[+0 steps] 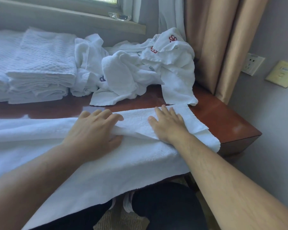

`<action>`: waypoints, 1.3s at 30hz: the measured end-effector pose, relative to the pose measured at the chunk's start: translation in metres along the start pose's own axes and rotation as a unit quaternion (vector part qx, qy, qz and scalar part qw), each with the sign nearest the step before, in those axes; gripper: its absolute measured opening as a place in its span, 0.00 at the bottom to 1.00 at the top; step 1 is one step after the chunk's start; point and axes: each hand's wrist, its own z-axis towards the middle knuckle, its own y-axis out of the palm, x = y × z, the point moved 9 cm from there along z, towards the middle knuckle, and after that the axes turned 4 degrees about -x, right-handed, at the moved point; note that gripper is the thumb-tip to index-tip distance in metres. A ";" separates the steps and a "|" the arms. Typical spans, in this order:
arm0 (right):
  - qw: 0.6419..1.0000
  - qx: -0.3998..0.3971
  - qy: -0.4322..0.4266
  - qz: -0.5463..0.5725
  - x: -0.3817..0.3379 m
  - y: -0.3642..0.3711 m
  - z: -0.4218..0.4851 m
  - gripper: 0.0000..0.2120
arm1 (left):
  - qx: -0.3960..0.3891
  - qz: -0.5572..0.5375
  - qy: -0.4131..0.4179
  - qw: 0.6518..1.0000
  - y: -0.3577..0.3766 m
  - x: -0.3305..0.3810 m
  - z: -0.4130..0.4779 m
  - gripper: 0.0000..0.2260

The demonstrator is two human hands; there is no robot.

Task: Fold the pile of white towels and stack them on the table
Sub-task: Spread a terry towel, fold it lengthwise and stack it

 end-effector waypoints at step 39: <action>0.894 0.279 -0.338 0.092 -0.298 0.008 -0.027 0.23 | 0.020 -0.187 -0.579 0.793 -0.031 -0.366 -0.141 0.24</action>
